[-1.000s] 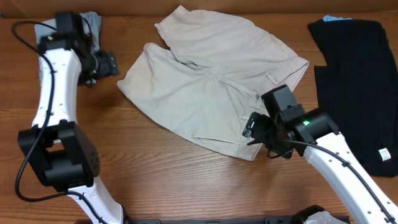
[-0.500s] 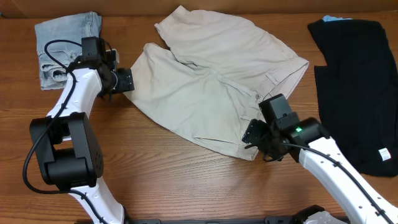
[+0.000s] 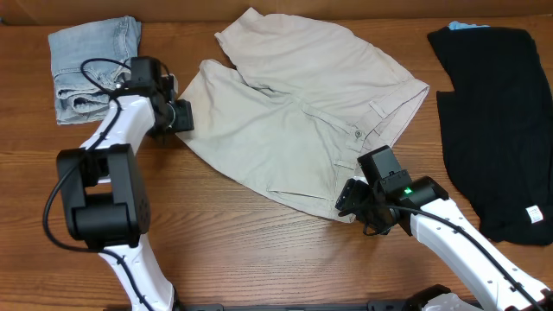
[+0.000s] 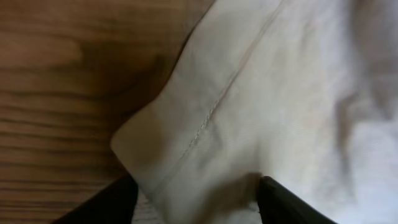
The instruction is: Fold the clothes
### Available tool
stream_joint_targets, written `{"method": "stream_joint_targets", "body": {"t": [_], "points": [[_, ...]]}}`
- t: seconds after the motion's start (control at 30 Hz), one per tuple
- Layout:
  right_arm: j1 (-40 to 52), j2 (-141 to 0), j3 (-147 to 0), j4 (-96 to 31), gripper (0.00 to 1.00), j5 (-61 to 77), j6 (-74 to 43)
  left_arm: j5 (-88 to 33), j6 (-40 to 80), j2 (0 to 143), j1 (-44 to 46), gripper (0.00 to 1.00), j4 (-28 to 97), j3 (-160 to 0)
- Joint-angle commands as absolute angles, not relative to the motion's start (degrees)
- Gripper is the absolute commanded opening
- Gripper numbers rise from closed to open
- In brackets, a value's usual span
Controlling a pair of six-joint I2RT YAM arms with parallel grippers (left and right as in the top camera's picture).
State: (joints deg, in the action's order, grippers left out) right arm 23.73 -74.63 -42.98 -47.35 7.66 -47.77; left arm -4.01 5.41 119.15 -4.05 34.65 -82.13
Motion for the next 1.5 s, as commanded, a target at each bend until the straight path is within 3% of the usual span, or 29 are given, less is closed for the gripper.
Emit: {"method": "stream_joint_targets", "body": {"t": [0.0, 0.1, 0.17, 0.3, 0.33, 0.8, 0.97, 1.13, 1.33, 1.47], "points": [[24.05, -74.70, -42.70, -46.96, 0.75, 8.29, -47.83, -0.62, 9.61, 121.47, -3.49, 0.56, 34.85, -81.73], [24.10, -74.70, -42.70, -47.11, 0.75, 8.88, -47.81, -0.62, 12.14, 122.58, -3.49, 0.49, 34.98, -81.73], [24.47, -74.70, -42.70, -47.22, 0.74, 8.86, -47.81, -0.49, 12.95, 123.00, -3.51, 0.38, 35.05, -81.73], [26.55, -74.74, -42.70, -47.16, 0.72, 8.47, -47.86, -0.36, 12.95, 122.98, -3.53, 0.06, 35.57, -81.80], [27.18, -74.83, -42.70, -47.18, 0.71, 8.10, -48.01, -0.40, 12.95, 122.98, -3.53, 0.04, 35.81, -81.89], [31.66, -82.72, -41.85, -43.81, 0.63, 1.74, -50.83, 0.23, 13.30, 122.87, -3.44, 0.04, 56.82, -97.43], [31.66, -85.10, -41.85, -42.50, 0.50, -0.08, -50.78, 0.23, 13.26, 122.87, -3.44, 0.04, 63.68, -103.31], [31.64, -85.34, -41.85, -42.54, 0.04, -0.67, -50.83, 0.60, 12.08, 122.87, -3.44, 0.04, 68.55, -109.49], [30.11, -83.26, -42.81, -45.50, 0.04, -1.26, -50.87, 0.64, 11.53, 122.85, -3.44, 0.04, 75.64, -119.63], [27.64, -77.76, -46.96, -53.95, 0.04, -1.23, -50.78, 0.82, 10.02, 122.83, -3.44, 0.04, 83.05, -128.22]]}}
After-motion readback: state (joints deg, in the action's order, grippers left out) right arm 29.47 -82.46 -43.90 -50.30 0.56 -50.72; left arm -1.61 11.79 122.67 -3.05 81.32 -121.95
